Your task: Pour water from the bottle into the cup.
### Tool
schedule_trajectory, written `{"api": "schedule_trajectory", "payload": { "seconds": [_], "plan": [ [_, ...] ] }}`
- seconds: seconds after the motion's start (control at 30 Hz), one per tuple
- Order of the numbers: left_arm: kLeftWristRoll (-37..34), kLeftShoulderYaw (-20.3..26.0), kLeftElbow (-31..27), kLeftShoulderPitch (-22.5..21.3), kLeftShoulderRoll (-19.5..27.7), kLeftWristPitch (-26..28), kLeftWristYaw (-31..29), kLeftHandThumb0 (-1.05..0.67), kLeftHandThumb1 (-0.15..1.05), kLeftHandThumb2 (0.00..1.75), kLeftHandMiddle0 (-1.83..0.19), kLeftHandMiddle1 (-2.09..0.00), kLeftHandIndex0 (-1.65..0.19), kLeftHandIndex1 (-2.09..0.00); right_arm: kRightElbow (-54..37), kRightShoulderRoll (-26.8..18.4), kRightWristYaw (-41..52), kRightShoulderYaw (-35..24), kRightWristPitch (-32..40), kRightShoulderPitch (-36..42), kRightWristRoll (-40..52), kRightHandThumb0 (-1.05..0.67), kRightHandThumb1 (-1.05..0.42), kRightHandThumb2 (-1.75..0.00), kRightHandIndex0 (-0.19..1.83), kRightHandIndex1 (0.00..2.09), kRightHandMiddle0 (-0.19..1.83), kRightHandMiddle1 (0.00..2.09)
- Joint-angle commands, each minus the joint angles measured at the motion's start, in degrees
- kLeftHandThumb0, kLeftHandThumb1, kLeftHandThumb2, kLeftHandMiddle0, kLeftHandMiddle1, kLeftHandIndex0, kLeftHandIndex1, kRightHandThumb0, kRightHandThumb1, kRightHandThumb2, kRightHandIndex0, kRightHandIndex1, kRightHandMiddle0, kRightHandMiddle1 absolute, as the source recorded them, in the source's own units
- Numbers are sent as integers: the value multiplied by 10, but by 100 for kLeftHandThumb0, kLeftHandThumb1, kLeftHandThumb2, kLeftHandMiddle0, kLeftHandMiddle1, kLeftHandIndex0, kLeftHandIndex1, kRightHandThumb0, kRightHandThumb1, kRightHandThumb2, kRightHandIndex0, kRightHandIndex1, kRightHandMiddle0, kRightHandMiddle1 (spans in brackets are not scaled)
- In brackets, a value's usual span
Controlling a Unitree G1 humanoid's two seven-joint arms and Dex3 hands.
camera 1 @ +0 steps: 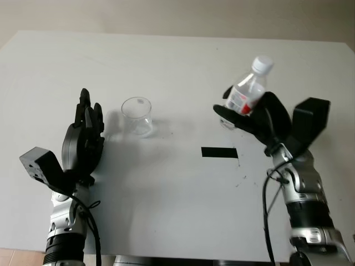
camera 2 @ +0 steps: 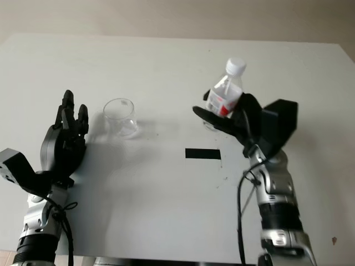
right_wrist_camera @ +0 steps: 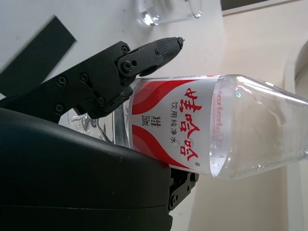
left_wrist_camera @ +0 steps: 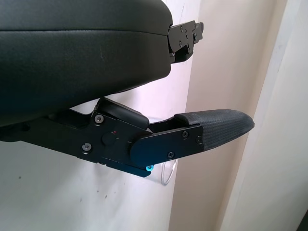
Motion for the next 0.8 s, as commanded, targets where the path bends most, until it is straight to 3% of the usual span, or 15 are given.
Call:
{"api": "schedule_trajectory", "payload": {
  "seconds": [0.0, 0.33, 0.63, 0.77],
  "plan": [
    [3, -2, 7, 18, -4, 3, 0, -86, 105, 65, 19, 0, 19, 0, -36, -2, -5, 6, 9, 16, -6, -32, -105, -22, 101, 209, 56, 209],
    [2, -2, 5, 22, -7, 2, 1, -86, 105, 66, 19, 0, 19, 0, -23, -2, -3, 27, 29, 18, -26, -31, -105, -22, 113, 209, 73, 209],
    [-1, -2, -12, 26, -6, 16, 5, -87, 105, 65, 19, 0, 19, 0, -3, 11, 20, 31, 78, 10, -6, -30, -105, -25, 117, 209, 74, 209],
    [-4, -1, -20, 28, -7, 22, 6, -87, 105, 65, 19, 0, 19, 0, 11, 17, 23, 27, 104, 7, 9, -33, -105, -24, 127, 209, 75, 209]
  ]
}}
